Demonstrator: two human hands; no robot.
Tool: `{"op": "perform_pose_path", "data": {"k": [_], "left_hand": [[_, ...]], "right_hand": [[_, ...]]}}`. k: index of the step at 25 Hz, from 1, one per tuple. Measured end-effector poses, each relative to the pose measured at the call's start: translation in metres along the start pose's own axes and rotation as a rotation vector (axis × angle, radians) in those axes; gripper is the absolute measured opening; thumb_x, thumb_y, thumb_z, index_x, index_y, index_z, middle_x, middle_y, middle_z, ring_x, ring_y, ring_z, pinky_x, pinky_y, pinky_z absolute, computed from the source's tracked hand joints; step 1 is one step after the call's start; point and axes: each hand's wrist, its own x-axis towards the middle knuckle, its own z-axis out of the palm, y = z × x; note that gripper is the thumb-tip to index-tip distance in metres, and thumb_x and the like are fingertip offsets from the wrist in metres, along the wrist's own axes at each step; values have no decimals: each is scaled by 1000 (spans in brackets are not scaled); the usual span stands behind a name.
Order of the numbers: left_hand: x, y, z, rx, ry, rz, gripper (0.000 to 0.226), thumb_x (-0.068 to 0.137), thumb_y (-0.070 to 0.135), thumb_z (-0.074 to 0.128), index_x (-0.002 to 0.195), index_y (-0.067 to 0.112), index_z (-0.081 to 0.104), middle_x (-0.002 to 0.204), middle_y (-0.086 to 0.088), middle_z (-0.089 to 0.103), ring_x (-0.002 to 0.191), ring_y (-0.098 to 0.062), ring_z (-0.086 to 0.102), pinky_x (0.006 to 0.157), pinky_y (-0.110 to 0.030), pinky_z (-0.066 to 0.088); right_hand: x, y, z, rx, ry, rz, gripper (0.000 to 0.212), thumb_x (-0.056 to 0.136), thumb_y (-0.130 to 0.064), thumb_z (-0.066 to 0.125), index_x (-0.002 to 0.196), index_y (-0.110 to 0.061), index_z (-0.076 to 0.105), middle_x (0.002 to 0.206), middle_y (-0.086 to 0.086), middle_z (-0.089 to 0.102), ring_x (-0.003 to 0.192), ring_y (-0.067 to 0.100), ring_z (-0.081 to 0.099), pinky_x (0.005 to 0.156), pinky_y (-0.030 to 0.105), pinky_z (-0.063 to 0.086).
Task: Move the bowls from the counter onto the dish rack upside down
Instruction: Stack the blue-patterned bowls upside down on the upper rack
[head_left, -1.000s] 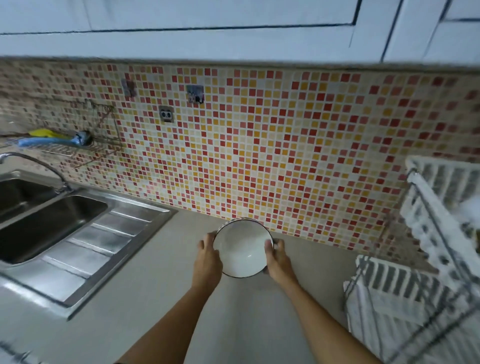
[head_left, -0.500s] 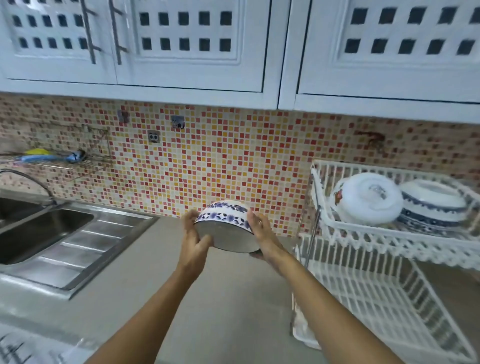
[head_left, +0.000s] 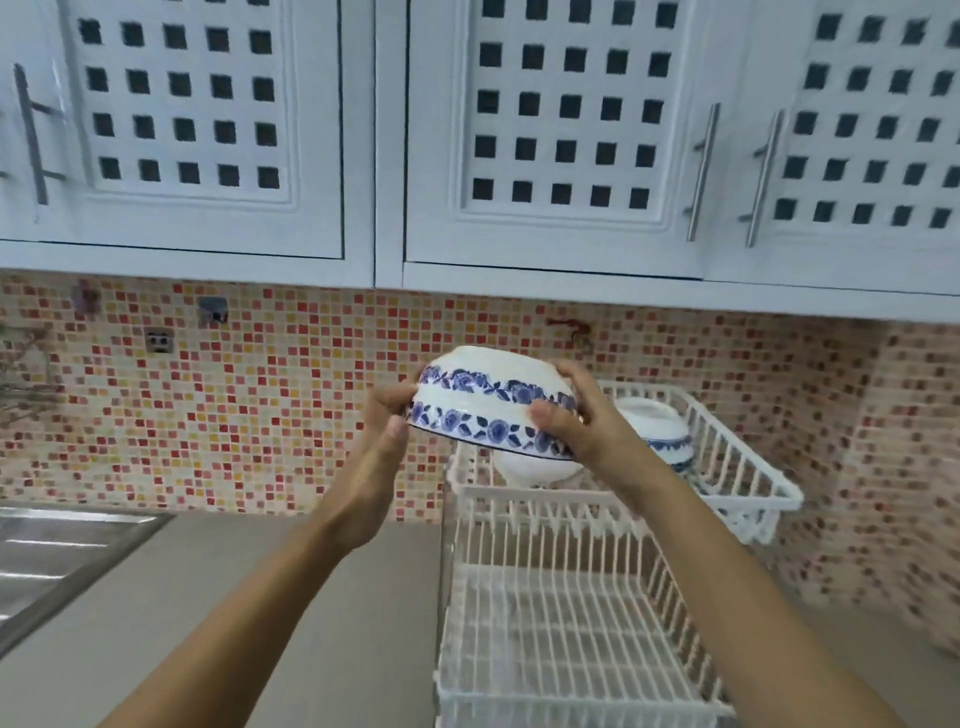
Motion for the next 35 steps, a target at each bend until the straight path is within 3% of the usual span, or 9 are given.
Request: {"op": "perform_pose_path", "data": {"k": [3, 5, 7, 11, 18, 23, 28, 32, 35], "left_hand": [[33, -2, 57, -5, -58, -18, 77, 63, 91, 30, 100, 26, 46, 125, -31, 48, 127, -29, 49, 112, -40, 36], [48, -4, 96, 25, -68, -27, 94, 65, 91, 28, 115, 14, 49, 121, -18, 54, 121, -14, 54, 108, -32, 41], [57, -9, 129, 49, -101, -17, 96, 71, 87, 21, 141, 23, 38, 138, 9, 49, 129, 4, 45, 105, -12, 37], [86, -19, 188, 31, -67, -133, 94, 72, 88, 23, 150, 35, 25, 158, 12, 26, 147, -7, 23, 122, -42, 21], [108, -44, 249, 158, -43, -176, 88, 78, 83, 19, 151, 33, 19, 160, 8, 22, 148, -12, 18, 121, -48, 19], [108, -48, 262, 216, -89, -232, 63, 95, 60, 23, 148, 25, 27, 143, 20, 31, 134, 0, 26, 120, -36, 20], [112, -54, 263, 212, -94, -288, 65, 91, 67, 22, 144, 31, 32, 149, 10, 36, 143, -16, 30, 115, -35, 26], [109, -53, 265, 275, -99, -396, 73, 93, 62, 22, 153, 23, 11, 162, 7, 5, 150, -13, 3, 123, -40, 6], [110, -53, 264, 307, -104, -401, 74, 93, 61, 25, 154, 21, 11, 163, 5, 4, 150, -14, 3, 122, -38, 7]], "right_hand": [[-14, 22, -62, -128, 96, -84, 65, 52, -51, 77, 108, -48, 45, 116, -8, 56, 96, 12, 66, 69, 25, 59], [-20, 39, -100, -312, 155, -138, 74, 46, -52, 82, 109, -51, 42, 124, -5, 52, 107, 20, 60, 82, 35, 59], [-23, 54, -128, -514, 177, -214, 79, 44, -58, 81, 110, -54, 38, 136, -7, 41, 119, 13, 46, 97, 31, 47], [-20, 83, -177, -624, 188, -254, 92, 46, -53, 84, 121, -50, 31, 154, -2, 18, 137, 10, 23, 110, 33, 28], [-9, 127, -223, -718, 117, -7, 143, 40, -64, 85, 150, -29, 2, 159, -8, 12, 145, 13, 15, 119, 39, 18], [-4, 146, -228, -717, 50, -25, 133, 35, -69, 84, 145, -39, 14, 150, -14, 29, 137, 11, 33, 109, 46, 39], [6, 153, -224, -842, -1, -16, 132, 39, -58, 85, 144, -30, 12, 149, -6, 28, 133, 19, 39, 99, 47, 47], [7, 156, -222, -909, -77, -31, 125, 51, -50, 86, 147, -24, 10, 152, -3, 23, 134, 21, 38, 97, 39, 45], [10, 160, -222, -912, -132, -22, 130, 55, -49, 85, 150, -20, 1, 157, 0, 12, 140, 25, 31, 107, 41, 40]]}}
